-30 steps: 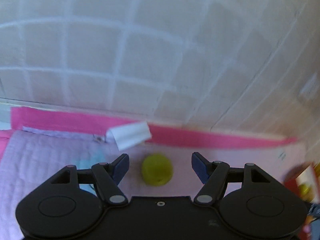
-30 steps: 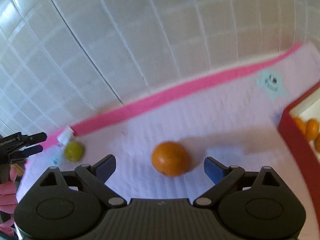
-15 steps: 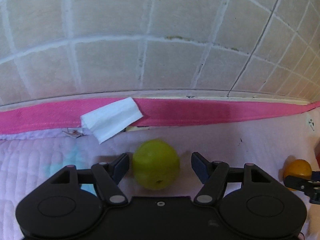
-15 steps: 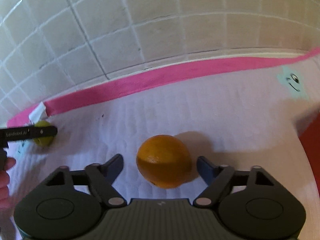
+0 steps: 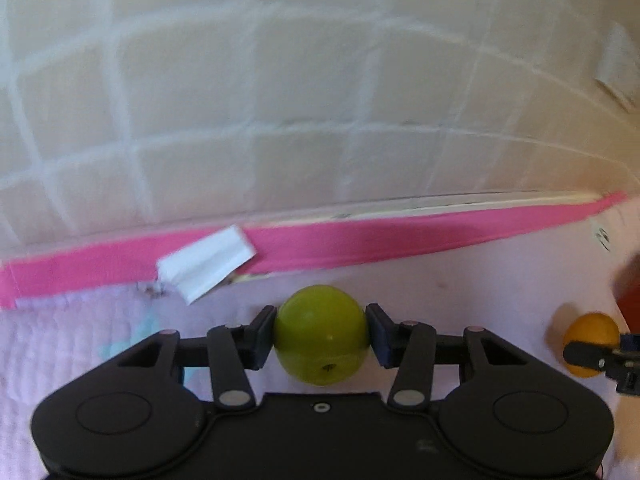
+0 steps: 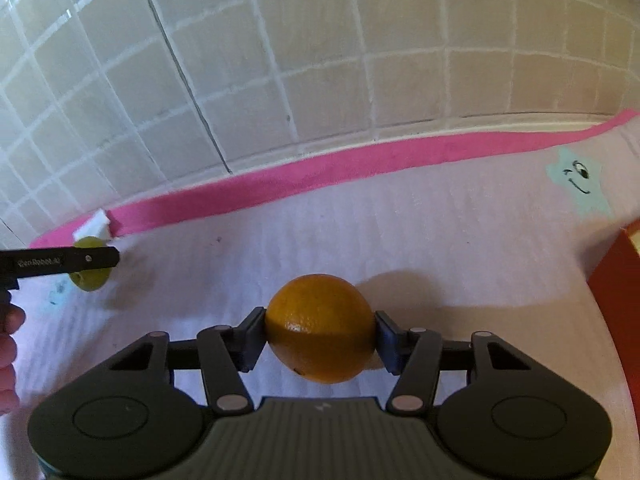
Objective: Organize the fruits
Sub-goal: 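Grasp a green apple with the left tool while the right tool grasps an orange, then carry the apple and orange into the red box and open both tools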
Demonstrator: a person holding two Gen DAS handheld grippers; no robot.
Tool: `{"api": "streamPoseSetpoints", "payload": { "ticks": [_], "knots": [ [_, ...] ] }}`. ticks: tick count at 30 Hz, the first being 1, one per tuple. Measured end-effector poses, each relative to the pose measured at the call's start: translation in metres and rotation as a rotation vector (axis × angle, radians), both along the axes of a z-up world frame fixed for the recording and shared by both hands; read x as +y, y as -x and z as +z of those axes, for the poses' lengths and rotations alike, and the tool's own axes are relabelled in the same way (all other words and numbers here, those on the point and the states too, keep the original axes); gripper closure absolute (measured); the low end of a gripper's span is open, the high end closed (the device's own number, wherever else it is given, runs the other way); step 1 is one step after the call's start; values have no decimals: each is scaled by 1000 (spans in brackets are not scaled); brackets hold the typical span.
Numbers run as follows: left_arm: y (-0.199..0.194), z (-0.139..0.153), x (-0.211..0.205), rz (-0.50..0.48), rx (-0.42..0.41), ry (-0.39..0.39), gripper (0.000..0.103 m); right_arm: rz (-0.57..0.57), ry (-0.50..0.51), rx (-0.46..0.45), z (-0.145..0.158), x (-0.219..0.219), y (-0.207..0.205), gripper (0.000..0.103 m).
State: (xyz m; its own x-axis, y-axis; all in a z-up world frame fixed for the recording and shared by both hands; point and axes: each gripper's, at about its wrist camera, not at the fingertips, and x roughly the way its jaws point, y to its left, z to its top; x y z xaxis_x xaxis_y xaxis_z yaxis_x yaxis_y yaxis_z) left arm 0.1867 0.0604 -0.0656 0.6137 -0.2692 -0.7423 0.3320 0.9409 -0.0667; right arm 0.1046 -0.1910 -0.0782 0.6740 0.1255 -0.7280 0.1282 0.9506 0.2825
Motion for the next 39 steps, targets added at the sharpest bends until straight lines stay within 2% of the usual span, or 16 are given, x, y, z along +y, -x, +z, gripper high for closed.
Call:
{"api": "streamPoseSetpoints", "payload": {
  "ticks": [5,11,14,18,24,29,33,39],
  "knots": [
    [29,38,-40,-75,-46,8,46,-37,-35,-76,32,-26,42,45],
    [75,81,-116,-229,-136,25,45,-136,-1,-163,66,-72,99,45],
    [93,92,-158,-320,-156,45,45,-201,1,-182,75,-103,127,45],
    [113,100,-213,-440,-148,101,45,-306,54,-171,81,-146,167,45],
    [133,84,-298,-597,-86,135,45,-448,144,-114,81,-212,220,45],
    [139,64,-354,-680,-6,160,45,-532,192,-69,72,-263,251,45],
    [141,47,-388,-725,75,163,45,-522,205,-30,64,-286,264,45],
    [136,12,-412,-719,218,168,45,-442,211,36,46,-295,250,45]
  ]
}}
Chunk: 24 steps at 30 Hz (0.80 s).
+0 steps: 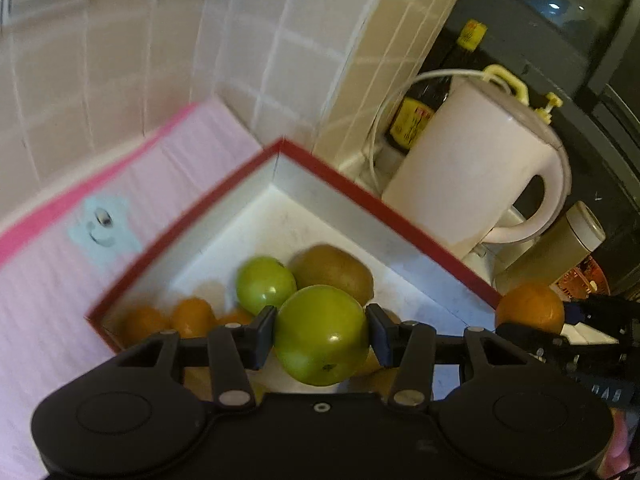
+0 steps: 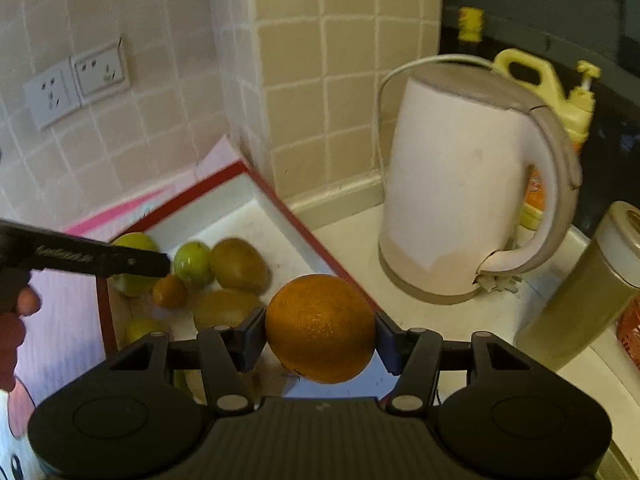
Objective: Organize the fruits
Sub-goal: 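Carry the apple and orange into the red box and open both tools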
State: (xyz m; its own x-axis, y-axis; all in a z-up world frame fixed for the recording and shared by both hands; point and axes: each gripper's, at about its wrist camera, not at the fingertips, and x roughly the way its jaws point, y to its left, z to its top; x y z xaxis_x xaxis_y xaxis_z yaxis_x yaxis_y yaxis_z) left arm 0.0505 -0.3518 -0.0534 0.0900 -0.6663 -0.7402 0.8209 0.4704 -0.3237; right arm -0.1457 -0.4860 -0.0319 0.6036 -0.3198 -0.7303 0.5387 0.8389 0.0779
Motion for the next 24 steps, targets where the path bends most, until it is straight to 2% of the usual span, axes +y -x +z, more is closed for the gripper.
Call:
{"api": "streamPoseSetpoints", "payload": {
  "ticks": [3,10,13,24],
  "knots": [
    [-5,-15,-2,-7,67,3,45,22,0,29,-10,1,-8,45],
    [-11,-34,-7,-9,103,-44,45,59,-14,92,-28,2,-23,45],
    [-15,-37,-5,-3,138,-29,45,72,-34,118,-37,1,-28,45],
    [-24,-43,0,12,179,-22,45,56,-77,192,-57,-9,-39,45]
  ]
}}
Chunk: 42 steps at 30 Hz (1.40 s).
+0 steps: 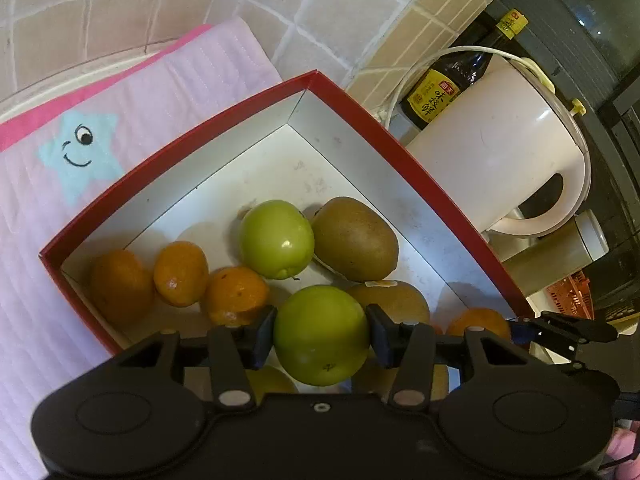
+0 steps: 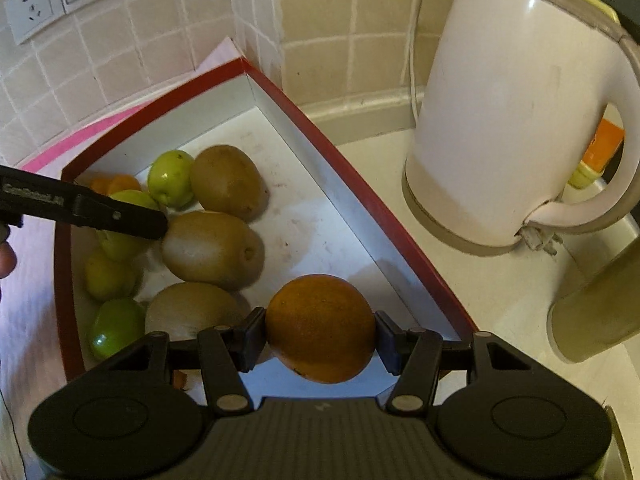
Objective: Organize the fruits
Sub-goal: 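Carry the apple and orange into the red box and open both tools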
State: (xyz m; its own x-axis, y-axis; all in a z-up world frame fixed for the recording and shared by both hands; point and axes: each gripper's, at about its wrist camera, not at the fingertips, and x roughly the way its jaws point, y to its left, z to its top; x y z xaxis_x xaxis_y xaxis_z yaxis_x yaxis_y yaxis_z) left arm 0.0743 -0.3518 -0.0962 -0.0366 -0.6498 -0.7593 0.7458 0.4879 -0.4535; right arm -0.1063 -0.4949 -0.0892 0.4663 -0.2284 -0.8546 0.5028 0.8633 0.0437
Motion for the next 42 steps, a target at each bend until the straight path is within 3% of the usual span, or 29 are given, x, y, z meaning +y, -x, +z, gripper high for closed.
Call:
{"api": "streamPoseSetpoints", "payload": {
  "ticks": [10,13,17,27,29,36,40,42],
  "knots": [
    [0,0,-1,1,9,-4,45,2,8,18,-3,-4,-2,44],
    [-1,1,1,3,27,7,34,1,9,20,-3,-3,-3,44],
    [0,6,3,7,11,14,29,-10,4,4,-1,-4,-1,43],
    [4,26,25,27,-14,48,27,-48,22,-118,42,-1,26,33],
    [9,36,35,34,-43,57,26,-62,28,-145,49,3,32,26],
    [25,74,74,97,-172,63,23,-95,18,-252,78,27,46,19],
    [54,111,101,180,-408,26,22,-138,104,-329,103,56,54,4],
    [67,126,116,212,-485,22,22,-141,134,-360,115,73,57,4]
  ]
}}
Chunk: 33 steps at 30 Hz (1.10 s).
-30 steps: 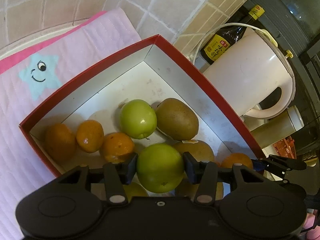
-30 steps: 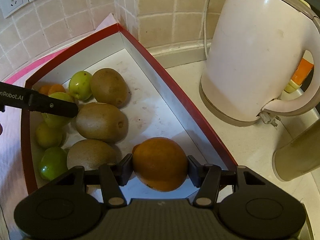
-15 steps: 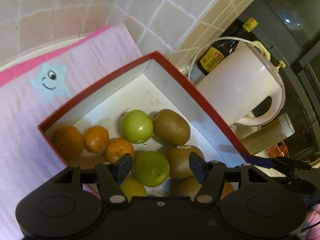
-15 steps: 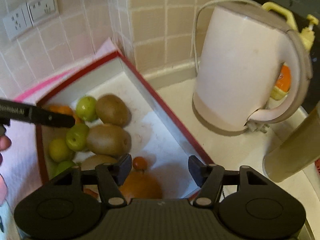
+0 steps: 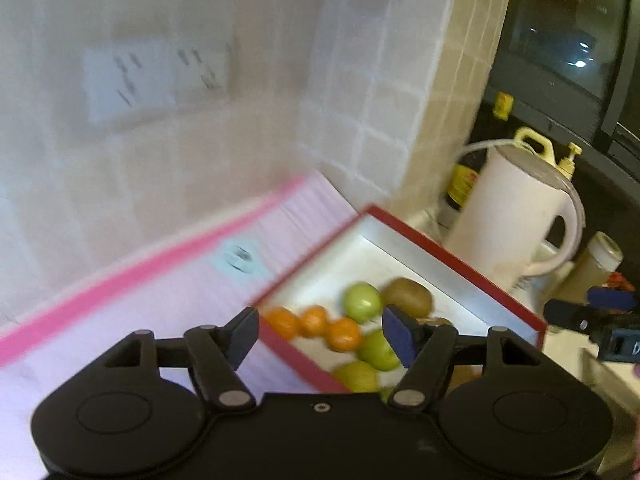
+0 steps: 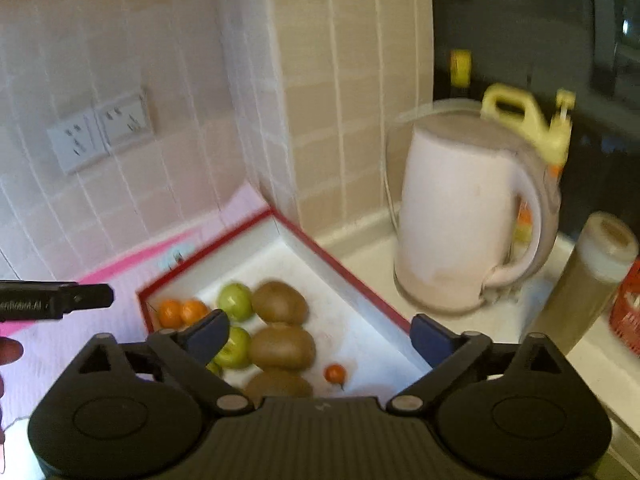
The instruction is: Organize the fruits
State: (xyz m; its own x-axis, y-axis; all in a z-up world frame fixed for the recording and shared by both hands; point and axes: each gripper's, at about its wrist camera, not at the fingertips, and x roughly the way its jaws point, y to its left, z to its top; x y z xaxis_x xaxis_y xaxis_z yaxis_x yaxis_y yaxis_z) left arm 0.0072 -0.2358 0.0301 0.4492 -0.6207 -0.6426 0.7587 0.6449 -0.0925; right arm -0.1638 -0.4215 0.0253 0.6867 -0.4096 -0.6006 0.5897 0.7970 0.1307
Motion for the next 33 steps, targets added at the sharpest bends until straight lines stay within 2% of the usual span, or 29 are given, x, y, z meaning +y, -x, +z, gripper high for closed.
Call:
{"api": "streamPoseSetpoints", "payload": {
  "ticks": [5,8,11,17,24,33],
  "knots": [
    [31,32,42,92,-140,20,21,-38,10,-65,21,41,11,2],
    [50,37,67,129,-173,40,21,-71,-19,-106,26,64,17,0],
    [66,33,87,155,-164,48,21,-55,-39,-86,23,85,13,0],
    [79,16,112,156,-120,25,21,-57,51,27,6,121,3,0],
    [87,-8,115,142,-61,-21,21,-70,31,77,-10,127,2,0],
    [89,-13,113,125,-39,-42,21,-63,32,98,-16,131,-1,0]
  ]
}}
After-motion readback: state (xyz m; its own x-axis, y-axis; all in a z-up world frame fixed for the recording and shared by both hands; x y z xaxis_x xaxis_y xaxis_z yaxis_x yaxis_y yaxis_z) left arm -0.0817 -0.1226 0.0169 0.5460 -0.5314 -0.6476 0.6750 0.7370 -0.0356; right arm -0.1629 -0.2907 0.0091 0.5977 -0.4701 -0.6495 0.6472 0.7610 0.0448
